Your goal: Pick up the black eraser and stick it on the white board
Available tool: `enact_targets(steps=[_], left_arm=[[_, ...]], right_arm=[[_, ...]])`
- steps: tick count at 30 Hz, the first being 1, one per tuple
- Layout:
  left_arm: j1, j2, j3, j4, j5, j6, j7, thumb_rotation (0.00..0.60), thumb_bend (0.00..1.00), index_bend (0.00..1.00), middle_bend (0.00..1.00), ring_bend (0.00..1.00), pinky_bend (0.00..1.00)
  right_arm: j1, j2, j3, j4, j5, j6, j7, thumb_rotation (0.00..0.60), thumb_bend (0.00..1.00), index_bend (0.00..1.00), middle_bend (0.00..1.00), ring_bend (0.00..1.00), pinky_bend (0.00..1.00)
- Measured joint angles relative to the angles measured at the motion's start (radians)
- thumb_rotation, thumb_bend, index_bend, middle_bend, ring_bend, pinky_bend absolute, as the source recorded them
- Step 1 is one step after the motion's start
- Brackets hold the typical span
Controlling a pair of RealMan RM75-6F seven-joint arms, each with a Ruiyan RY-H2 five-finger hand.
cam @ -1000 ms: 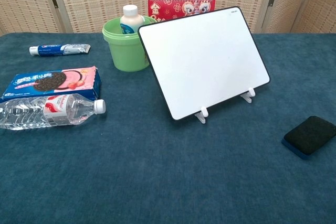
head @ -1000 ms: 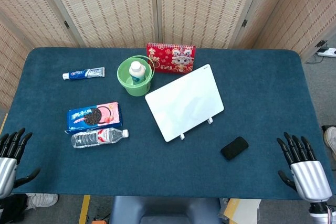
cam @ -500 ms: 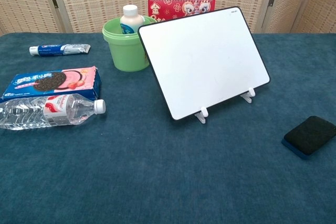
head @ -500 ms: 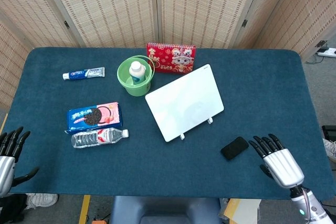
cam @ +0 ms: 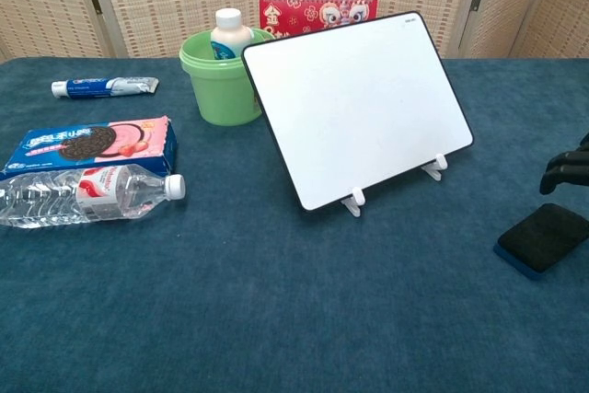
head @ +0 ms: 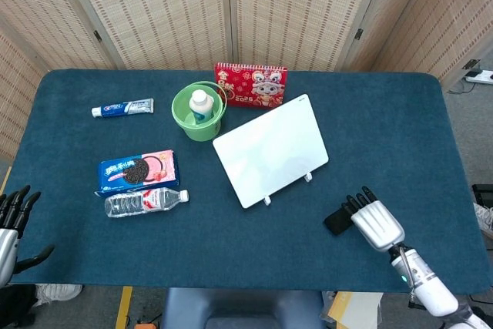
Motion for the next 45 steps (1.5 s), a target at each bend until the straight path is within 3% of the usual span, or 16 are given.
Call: enact_targets(steps=[20, 24, 29, 37, 45], left_arm=[[0.009, 0.016, 0.005, 0.003, 0.027, 0.029, -0.053, 0.6, 0.19, 0.0, 0.0, 0.0, 0.01], [0.011, 0.017, 0.005, 0.024, 0.051, 0.054, -0.086, 0.6, 0.19, 0.0, 0.0, 0.0, 0.01], [0.012, 0.015, 0.005, 0.025, 0.05, 0.055, -0.083, 0.6, 0.19, 0.0, 0.0, 0.0, 0.01], [0.011, 0.013, 0.004, 0.021, 0.044, 0.05, -0.073, 0.6, 0.19, 0.0, 0.0, 0.0, 0.01], [0.007, 0.009, 0.008, 0.014, 0.043, 0.035, -0.056, 0.6, 0.19, 0.0, 0.0, 0.0, 0.01]], right_arm=[[0.076, -0.107, 0.004, 0.039, 0.156, -0.1, -0.207, 0.6, 0.25, 0.26, 0.26, 0.28, 0.18], [0.083, -0.129, 0.0, 0.061, 0.152, -0.084, -0.213, 0.6, 0.25, 0.43, 0.39, 0.4, 0.31], [0.086, -0.166, -0.012, 0.128, 0.093, -0.017, -0.185, 0.6, 0.25, 0.59, 0.5, 0.52, 0.44], [0.083, -0.184, -0.009, 0.17, 0.029, 0.114, -0.053, 0.6, 0.25, 0.6, 0.51, 0.54, 0.47], [0.129, -0.298, 0.081, 0.287, 0.015, 0.211, 0.038, 0.6, 0.25, 0.6, 0.51, 0.54, 0.47]])
